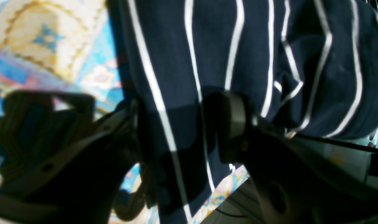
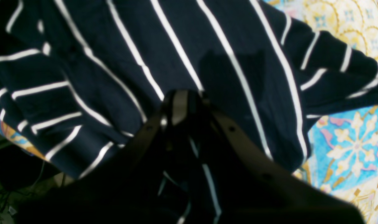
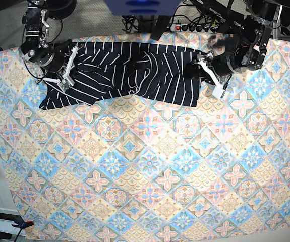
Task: Fold the T-shirt properly
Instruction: 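Pinch both ends of the folded strip with both grippers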
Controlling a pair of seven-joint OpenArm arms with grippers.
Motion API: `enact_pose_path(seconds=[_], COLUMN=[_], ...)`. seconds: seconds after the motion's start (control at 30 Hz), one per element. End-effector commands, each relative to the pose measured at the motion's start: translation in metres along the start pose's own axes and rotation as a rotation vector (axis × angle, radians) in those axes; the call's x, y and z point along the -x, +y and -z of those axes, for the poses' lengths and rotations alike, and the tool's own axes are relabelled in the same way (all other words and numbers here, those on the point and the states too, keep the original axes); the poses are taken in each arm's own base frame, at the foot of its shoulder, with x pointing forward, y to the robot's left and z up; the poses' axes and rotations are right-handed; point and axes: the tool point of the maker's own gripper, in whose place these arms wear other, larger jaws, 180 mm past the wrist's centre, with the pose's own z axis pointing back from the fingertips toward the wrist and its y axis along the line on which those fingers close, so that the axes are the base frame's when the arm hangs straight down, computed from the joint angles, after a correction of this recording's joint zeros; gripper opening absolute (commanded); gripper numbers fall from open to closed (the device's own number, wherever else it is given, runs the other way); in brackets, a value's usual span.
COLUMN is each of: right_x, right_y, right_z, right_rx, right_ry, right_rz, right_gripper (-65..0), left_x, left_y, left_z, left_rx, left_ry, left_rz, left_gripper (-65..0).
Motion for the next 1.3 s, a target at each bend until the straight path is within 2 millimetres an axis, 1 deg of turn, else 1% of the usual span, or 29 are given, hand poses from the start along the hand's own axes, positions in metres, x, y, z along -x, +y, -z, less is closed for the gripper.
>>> enact_pose_path(seconds=[0.0,0.13,0.17,0.2,0.23,0.3,0.33,0.37,0.43,0.5,0.53,0.57,0.67,0.7,0.77,0.8,0.87,0.9,0.97,1.03,1.13,1.27], right_x=[-0.009,-0.009,-0.009,-0.009,-0.009,-0.009,-0.012,-0.017,-0.020,-0.016,-0.017,-0.012,-0.004,-0.001,0.002,0.005,0.010,0.013,0.014,0.011,-0.014,-0.030], right_y=[-0.007,-0.006,-0.006,-0.006,-0.006,-0.006,-0.006,-0.008,-0.012,-0.021,-0.028,-0.033,-0.041,-0.045,-0.049,-0.050,-0.050,-0.050,-0.048,-0.046,-0.048,-0.053], right_z=[-0.004,-0.005,-0.005,-0.005,-0.005,-0.005,-0.006,-0.009,-0.015,-0.023,-0.028,-0.033,-0.041,-0.043,-0.045,-0.046,-0.046,-0.046,-0.045,-0.043,-0.041,-0.044], right_rx=[0.015,0.015,0.015,0.015,0.015,0.015,0.018,0.025,0.045,0.078,0.102,0.117,0.148,0.159,0.170,0.174,0.175,0.174,0.169,0.151,0.112,0.067], right_ry=[-0.033,-0.033,-0.033,-0.034,-0.034,-0.035,-0.044,-0.055,-0.062,-0.062,-0.067,-0.059,-0.047,-0.043,-0.036,-0.025,0.007,0.021,0.035,0.023,-0.061,-0.109], right_rz=[-0.011,-0.011,-0.011,-0.011,-0.011,-0.012,-0.017,-0.025,-0.030,-0.020,-0.016,-0.006,0.012,0.018,0.029,0.032,0.034,0.035,0.031,0.058,0.120,0.168], right_gripper=[-59.8,-59.8,-59.8,-59.8,-59.8,-59.8,-59.8,-59.8,-59.8,-59.7,-59.7,-59.7,-59.4,-58.2,-54.5,-50.9,-43.3,-39.3,-34.7,-33.8,-33.9,-33.7], left_x=[0.002,0.007,0.009,0.009,0.009,0.007,0.006,0.004,0.002,-0.002,-0.006,-0.010,-0.023,-0.026,-0.030,-0.033,-0.039,-0.036,-0.038,-0.038,-0.035,-0.035], left_y=[-0.006,-0.011,-0.012,-0.012,-0.012,-0.012,-0.012,-0.011,-0.011,-0.008,-0.004,0.002,0.015,0.020,0.025,0.028,0.026,0.025,0.023,0.024,0.024,0.023], left_z=[0.002,0.008,0.009,0.009,0.009,0.010,0.009,0.009,0.008,0.006,0.003,-0.001,-0.013,-0.017,-0.022,-0.027,-0.032,-0.033,-0.034,-0.035,-0.034,-0.034], left_rx=[0.018,0.017,0.018,0.018,0.018,0.019,0.017,0.017,0.017,0.008,-0.003,-0.016,-0.053,-0.066,-0.080,-0.090,-0.090,-0.089,-0.088,-0.091,-0.089,-0.088], left_ry=[0.008,0.021,0.024,0.024,0.024,0.019,0.017,0.010,0.003,-0.010,-0.024,-0.041,-0.090,-0.100,-0.110,-0.110,-0.116,-0.112,-0.115,-0.114,-0.110,-0.109], left_rz=[0.012,0.021,0.021,0.021,0.021,0.022,0.021,0.020,0.020,0.016,0.012,0.002,-0.014,-0.017,-0.019,-0.002,0.026,0.029,0.036,0.038,0.035,0.034], left_gripper=[-34.5,-34.7,-35.6,-38.4,-42.7,-56.1,-63.0,-65.0,-65.0,-65.0,-65.0,-65.0,-65.0,-65.0,-65.0,-65.0,-65.0,-65.0,-65.0,-65.0,-65.0,-65.0])
